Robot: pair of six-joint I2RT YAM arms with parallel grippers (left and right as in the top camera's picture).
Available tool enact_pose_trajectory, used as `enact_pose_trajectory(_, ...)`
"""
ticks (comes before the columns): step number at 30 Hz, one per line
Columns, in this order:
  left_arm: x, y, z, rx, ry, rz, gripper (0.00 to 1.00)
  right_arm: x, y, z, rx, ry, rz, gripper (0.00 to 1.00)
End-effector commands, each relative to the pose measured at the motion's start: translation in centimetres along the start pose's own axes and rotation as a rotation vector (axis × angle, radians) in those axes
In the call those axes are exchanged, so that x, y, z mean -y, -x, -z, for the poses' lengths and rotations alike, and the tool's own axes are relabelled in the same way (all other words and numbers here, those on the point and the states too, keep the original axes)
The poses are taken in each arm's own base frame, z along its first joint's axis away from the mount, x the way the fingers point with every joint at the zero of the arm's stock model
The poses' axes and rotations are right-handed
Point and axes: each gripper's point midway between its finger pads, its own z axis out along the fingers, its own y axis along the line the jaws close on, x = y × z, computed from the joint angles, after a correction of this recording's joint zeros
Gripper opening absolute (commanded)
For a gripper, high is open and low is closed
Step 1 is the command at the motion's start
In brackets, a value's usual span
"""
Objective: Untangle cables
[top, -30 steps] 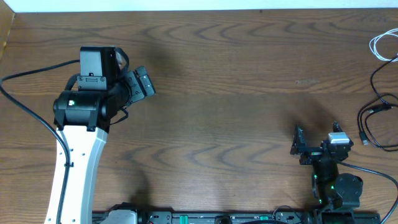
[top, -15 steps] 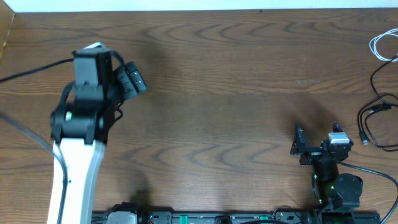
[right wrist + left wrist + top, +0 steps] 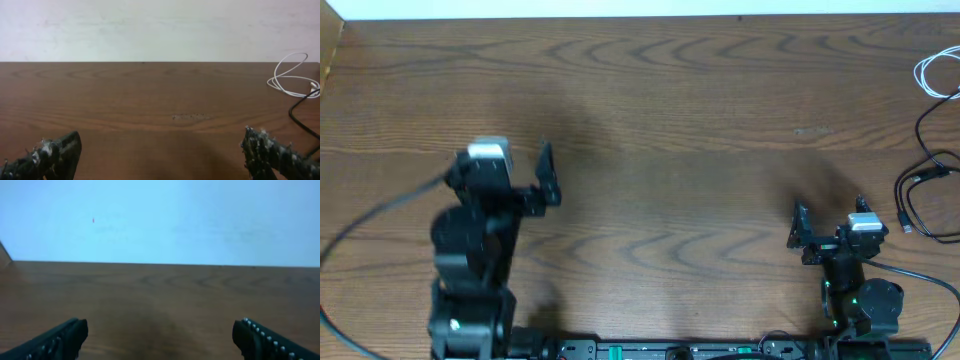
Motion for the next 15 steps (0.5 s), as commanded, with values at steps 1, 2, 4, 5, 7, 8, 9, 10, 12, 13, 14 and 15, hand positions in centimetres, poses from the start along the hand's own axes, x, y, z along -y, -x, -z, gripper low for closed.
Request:
enact_pose_trajectory(1, 0.1, -1.7, 1.3, 0.049, -0.013, -0.066, 0.98, 0.0, -0.1, 0.0, -0.001, -0.002, -0.012, 0.99)
enact_pose_trajectory(2, 0.0, -2.3, 1.7, 0.063, -0.009, -0.066, 0.98, 0.0, -0.1, 0.0, -0.001, -0.002, -0.012, 0.99)
enact_pose_trajectory(4, -0.1, -3.5, 2.2, 0.084, -0.005, -0.067, 0.98, 0.0, -0.1, 0.0, -0.001, -0.002, -0.012, 0.99)
enact_pose_trajectory(5, -0.2, -4.0, 2.5, 0.094, 0.001, -0.066, 0.98, 0.0, -0.1, 0.0, -0.001, -0.002, -0.012, 0.99)
enact_pose_trajectory(7, -0.5, -4.9, 2.8, 0.115, 0.015, -0.066, 0.98, 0.0, -0.1, 0.0, -0.001, -0.002, -0.012, 0.99)
enact_pose_trajectory(8, -0.6, -5.4, 2.9, 0.121, 0.020, -0.066, 0.98, 0.0, -0.1, 0.0, -0.001, -0.002, -0.012, 0.99)
enact_pose_trajectory(9, -0.7, -6.1, 2.9, 0.125, 0.024, -0.070, 0.98, 0.0, -0.1, 0.0, -0.001, -0.002, -0.012, 0.99)
enact_pose_trajectory(10, -0.8, -6.6, 2.9, 0.126, 0.028, -0.074, 0.98, 0.0, -0.1, 0.0, -0.001, -0.002, -0.012, 0.99)
enact_pose_trajectory(12, -0.9, -7.8, 2.8, 0.123, 0.033, -0.077, 0.98, 0.0, -0.1, 0.0, -0.001, -0.002, -0.012, 0.99)
enact_pose_trajectory(13, -1.1, -8.3, 2.8, 0.121, 0.039, -0.076, 0.98, 0.0, -0.1, 0.0, -0.001, -0.002, -0.012, 0.99)
enact_pose_trajectory(14, -1.2, -8.8, 2.7, 0.119, 0.047, -0.076, 0.98, 0.0, -0.1, 0.0, -0.001, -0.002, -0.012, 0.99)
enact_pose_trajectory(15, -1.4, -9.3, 2.6, 0.118, 0.054, -0.076, 0.98, 0.0, -0.1, 0.0, -0.001, -0.002, -0.012, 0.99)
